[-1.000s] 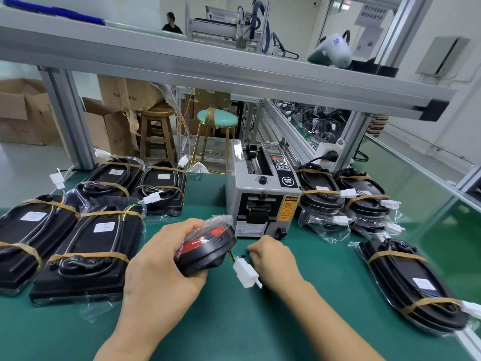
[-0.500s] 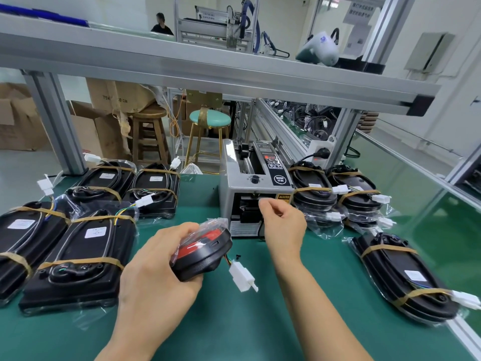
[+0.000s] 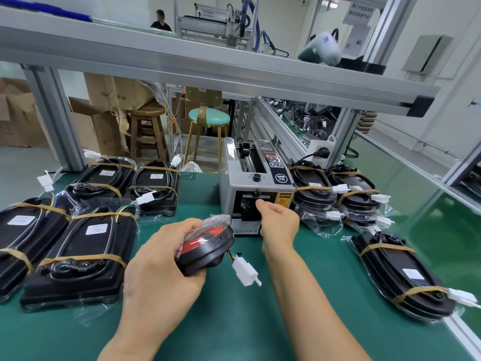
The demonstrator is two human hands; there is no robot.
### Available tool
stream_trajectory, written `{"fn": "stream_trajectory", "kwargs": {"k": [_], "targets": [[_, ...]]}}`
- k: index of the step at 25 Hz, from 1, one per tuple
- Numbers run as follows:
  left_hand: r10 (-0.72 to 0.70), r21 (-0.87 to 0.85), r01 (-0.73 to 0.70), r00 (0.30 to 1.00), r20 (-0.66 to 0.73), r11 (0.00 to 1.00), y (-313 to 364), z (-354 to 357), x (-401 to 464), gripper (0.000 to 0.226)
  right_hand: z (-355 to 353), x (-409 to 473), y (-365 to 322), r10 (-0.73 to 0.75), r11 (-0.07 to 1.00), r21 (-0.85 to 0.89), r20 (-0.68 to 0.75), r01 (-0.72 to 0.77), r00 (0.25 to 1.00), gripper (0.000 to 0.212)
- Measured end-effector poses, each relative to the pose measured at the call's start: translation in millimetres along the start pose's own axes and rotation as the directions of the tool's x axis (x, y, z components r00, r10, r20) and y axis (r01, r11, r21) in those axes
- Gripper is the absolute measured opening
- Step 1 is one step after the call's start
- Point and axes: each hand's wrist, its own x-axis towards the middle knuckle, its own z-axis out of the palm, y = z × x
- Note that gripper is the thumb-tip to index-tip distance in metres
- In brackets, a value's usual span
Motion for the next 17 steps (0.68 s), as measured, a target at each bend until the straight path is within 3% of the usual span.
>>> {"fn": "stream_trajectory", "kwargs": {"k": [4,7,9,11,13,17], "targets": [[0.016,0.026,-0.016,1.000,0.003,1.000,3.0,0.1,-0.4,0.069,7.5,-3.8,-8.3,0.081,0.995,0.063,-0.004,-0.081,0.997,0.007],[0.030,0.034,-0.030,1.000,-0.003,0.999,4.1,-0.4,-0.9,0.067,-13.3,-28.8,-21.4,0.024,0.995,0.094,0.195,-0.043,0.980,0.016],[0.026,0.042,-0.025,1.000,-0.017,0.999,2.7,1.3,0.1,0.065,-35.4,-55.8,-30.9,-0.114,0.990,0.129,0.461,0.061,0.880,0.011],[0.021,0.052,-0.020,0.999,-0.029,0.998,3.7,5.6,-0.2,0.062,-50.5,-83.8,-35.7,-0.141,0.988,0.135,0.655,0.069,0.742,0.009],[0.030,0.069,-0.026,0.998,-0.051,0.997,4.9,9.3,-3.7,0.062,-53.2,-98.6,-31.8,-0.113,0.993,0.100,0.696,0.060,0.709,0.010],[0.002,0.072,0.004,0.996,-0.084,0.997,6.1,12.3,-6.9,0.065,-50.0,-100.8,-23.9,-0.088,0.996,0.049,0.641,0.074,0.763,0.021]]}}
